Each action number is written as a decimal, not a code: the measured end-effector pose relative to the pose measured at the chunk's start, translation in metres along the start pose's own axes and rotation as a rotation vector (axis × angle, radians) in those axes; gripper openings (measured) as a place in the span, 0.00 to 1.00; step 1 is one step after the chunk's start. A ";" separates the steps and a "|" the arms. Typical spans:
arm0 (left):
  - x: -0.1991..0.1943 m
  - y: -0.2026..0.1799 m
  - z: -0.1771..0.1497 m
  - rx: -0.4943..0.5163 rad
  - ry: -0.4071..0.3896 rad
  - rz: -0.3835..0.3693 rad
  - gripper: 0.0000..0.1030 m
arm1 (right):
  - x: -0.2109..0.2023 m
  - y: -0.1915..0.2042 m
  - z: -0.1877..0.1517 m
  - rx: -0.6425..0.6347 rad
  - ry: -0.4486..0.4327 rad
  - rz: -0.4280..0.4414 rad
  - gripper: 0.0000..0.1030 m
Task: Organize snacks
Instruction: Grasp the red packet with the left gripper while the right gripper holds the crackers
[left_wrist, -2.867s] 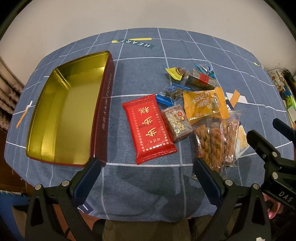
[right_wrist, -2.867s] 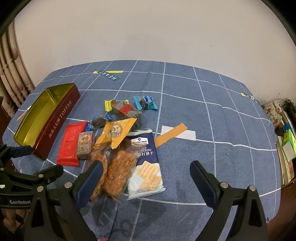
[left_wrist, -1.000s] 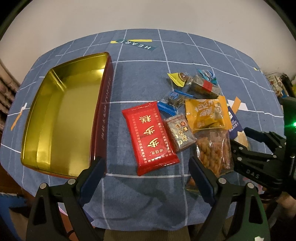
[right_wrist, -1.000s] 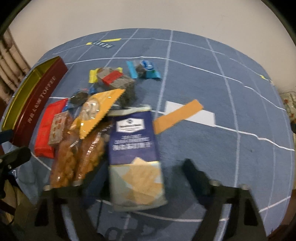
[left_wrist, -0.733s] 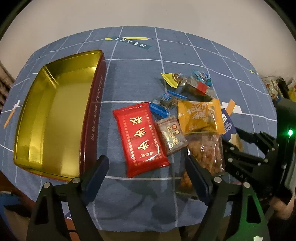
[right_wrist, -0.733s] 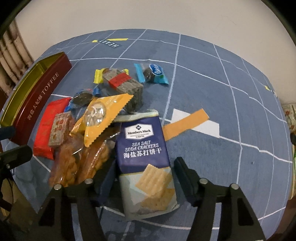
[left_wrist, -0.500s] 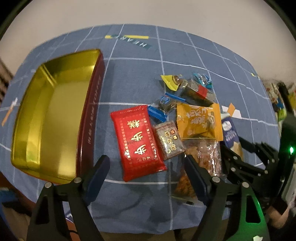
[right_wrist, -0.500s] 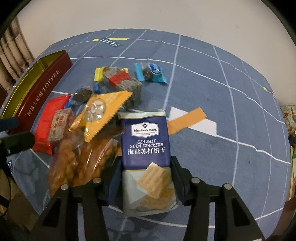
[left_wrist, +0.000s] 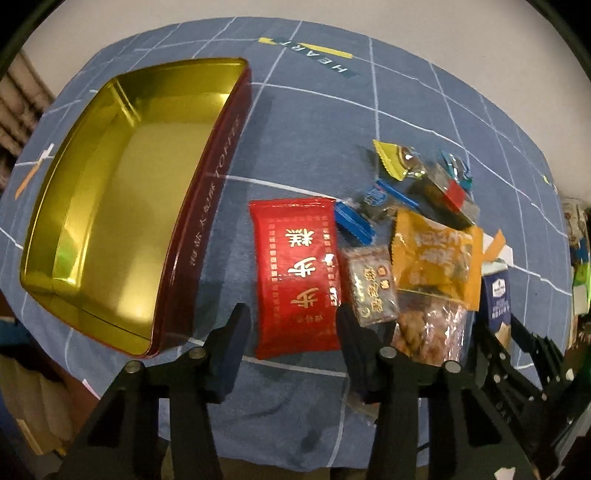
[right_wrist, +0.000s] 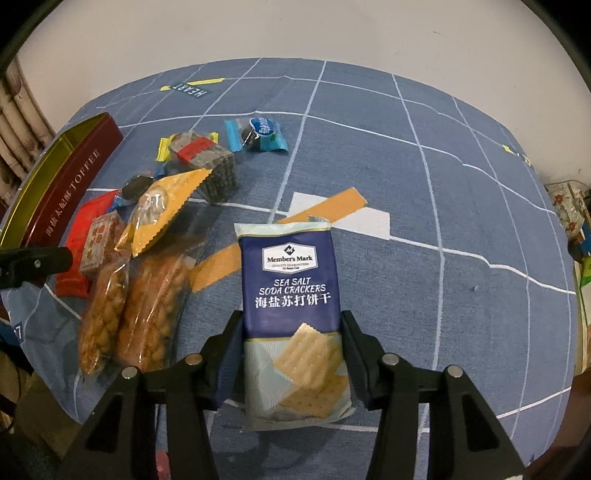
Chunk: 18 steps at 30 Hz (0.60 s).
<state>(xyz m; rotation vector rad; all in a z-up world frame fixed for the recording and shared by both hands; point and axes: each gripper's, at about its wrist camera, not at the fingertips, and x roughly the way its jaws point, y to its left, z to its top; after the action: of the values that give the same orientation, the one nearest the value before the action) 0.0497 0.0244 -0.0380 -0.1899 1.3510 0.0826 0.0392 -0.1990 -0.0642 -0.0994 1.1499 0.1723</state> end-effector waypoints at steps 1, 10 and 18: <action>0.003 0.000 0.001 -0.005 0.014 -0.001 0.43 | 0.000 0.000 0.000 -0.001 0.000 -0.001 0.50; 0.015 0.000 0.015 -0.039 0.055 -0.027 0.44 | -0.001 0.000 -0.001 -0.002 0.001 -0.003 0.50; 0.024 0.002 0.034 -0.061 0.060 -0.033 0.47 | -0.001 0.000 -0.001 -0.002 0.001 0.000 0.51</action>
<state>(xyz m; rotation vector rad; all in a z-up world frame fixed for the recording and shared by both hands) 0.0871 0.0314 -0.0543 -0.2680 1.4056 0.0910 0.0379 -0.1991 -0.0637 -0.1014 1.1503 0.1732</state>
